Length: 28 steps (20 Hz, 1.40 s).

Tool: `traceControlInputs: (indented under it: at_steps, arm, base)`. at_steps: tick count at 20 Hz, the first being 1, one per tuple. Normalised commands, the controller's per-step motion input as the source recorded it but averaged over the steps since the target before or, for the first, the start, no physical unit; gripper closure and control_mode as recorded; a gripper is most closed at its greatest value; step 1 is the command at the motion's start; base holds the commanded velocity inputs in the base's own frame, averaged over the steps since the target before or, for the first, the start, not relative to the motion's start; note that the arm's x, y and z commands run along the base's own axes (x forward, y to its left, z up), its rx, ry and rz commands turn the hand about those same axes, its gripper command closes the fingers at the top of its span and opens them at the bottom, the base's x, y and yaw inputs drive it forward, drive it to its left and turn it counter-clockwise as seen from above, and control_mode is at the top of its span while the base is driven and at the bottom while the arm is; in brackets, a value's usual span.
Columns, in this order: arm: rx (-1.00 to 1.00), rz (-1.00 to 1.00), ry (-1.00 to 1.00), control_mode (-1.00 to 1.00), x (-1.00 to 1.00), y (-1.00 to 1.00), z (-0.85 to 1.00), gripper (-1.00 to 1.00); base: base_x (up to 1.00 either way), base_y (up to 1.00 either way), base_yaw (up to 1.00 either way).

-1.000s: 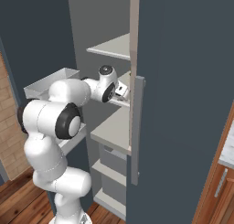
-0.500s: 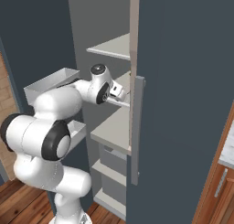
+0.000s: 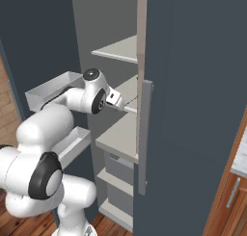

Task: Store the kebab skewer in the freezer for long-term storage. Close the freezer door after placing the cooked food.

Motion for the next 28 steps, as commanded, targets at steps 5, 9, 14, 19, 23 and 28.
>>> traceControlInputs:
  at_steps: [5, 9, 14, 19, 23, 28]
  arm:
    - [0.00, 0.00, 0.00, -1.00, -0.64, 0.00, 0.00, -1.00]
    - [0.00, 0.00, 0.01, -1.00, -0.59, 0.00, 0.14, -1.00]
    - [-0.05, 0.00, 0.20, -1.00, -0.19, 0.00, 0.21, -1.00]
    - [-0.07, 0.00, 0.22, -1.00, -0.38, 0.00, 0.29, -1.00]
    - [0.00, 0.00, 0.06, -1.00, -0.78, 0.00, 0.02, -1.00]
    - [0.05, 0.00, 0.00, -1.00, -0.83, 0.00, 0.00, -1.00]
  base:
    - [0.00, 0.00, 0.00]
    - [0.00, 0.00, 0.00]
    - [0.00, 0.00, 0.00]
    - [0.00, 0.00, 0.00]
    - [0.00, 0.00, 0.00]
    - [0.00, 0.00, 0.00]
